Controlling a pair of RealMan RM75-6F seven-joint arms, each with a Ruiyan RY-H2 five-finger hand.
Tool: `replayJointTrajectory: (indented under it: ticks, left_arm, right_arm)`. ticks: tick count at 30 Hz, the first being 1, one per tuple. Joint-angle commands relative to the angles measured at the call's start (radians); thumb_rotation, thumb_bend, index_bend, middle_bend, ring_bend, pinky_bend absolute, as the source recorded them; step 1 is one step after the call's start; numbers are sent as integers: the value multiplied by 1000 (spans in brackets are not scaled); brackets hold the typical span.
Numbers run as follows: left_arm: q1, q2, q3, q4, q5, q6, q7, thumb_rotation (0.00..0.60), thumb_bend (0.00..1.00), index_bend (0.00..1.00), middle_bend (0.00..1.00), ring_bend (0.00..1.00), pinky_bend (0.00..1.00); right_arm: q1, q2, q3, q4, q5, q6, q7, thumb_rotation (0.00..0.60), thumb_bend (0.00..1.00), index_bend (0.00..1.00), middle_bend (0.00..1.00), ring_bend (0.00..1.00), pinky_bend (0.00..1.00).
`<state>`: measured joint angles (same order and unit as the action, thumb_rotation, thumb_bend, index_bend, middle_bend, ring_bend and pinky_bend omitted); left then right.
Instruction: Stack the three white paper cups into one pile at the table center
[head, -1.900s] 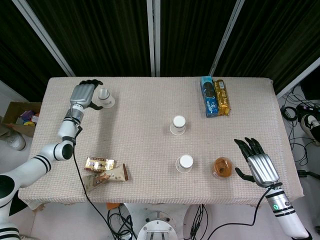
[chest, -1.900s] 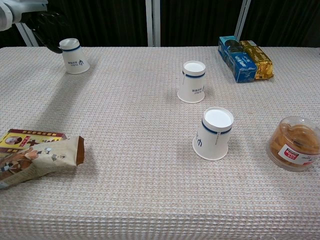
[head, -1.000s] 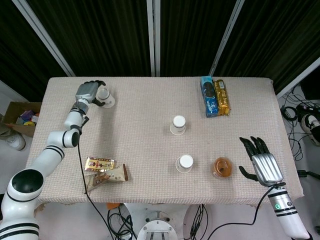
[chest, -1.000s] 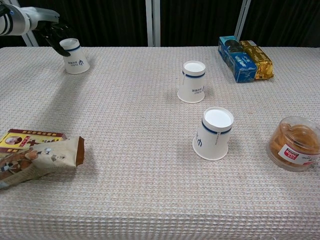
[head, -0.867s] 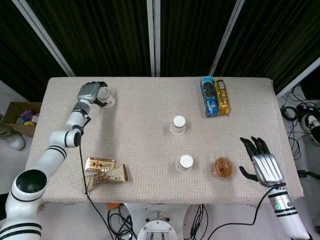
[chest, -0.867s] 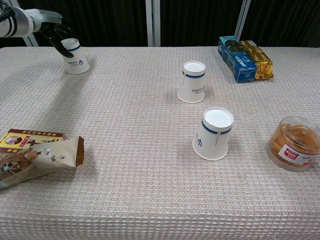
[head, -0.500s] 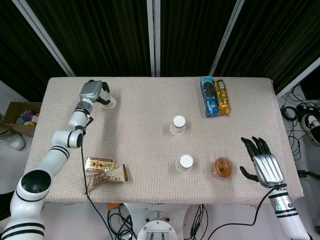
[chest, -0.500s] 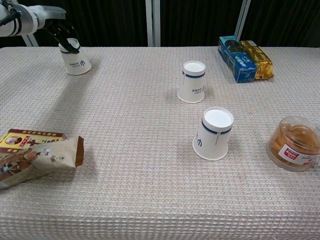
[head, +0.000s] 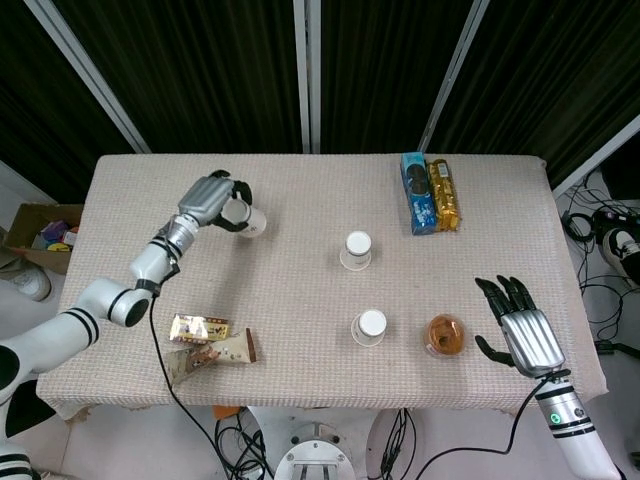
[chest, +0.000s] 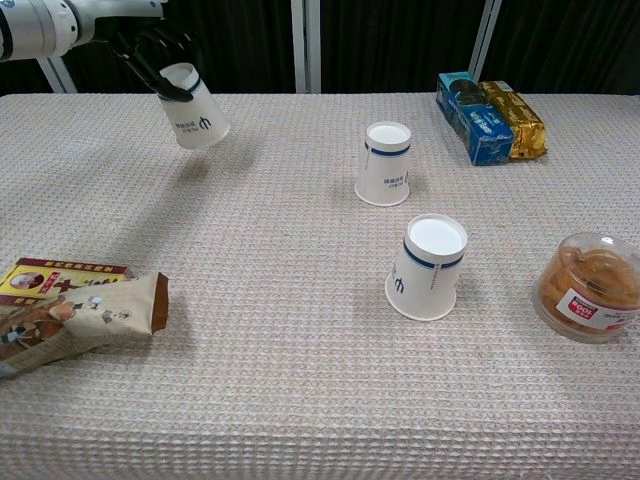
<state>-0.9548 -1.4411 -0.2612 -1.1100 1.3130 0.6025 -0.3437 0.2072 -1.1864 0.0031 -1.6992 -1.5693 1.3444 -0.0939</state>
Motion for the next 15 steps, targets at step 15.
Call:
replayJointTrajectory:
  ticks: [15]
  left_arm:
    - [-67,-42,68,-282,-52,38,382,600,250,453,487,357,138]
  right_arm:
    - [-31,6,-18,1,-23,41,11,600,231,0,139,0,0]
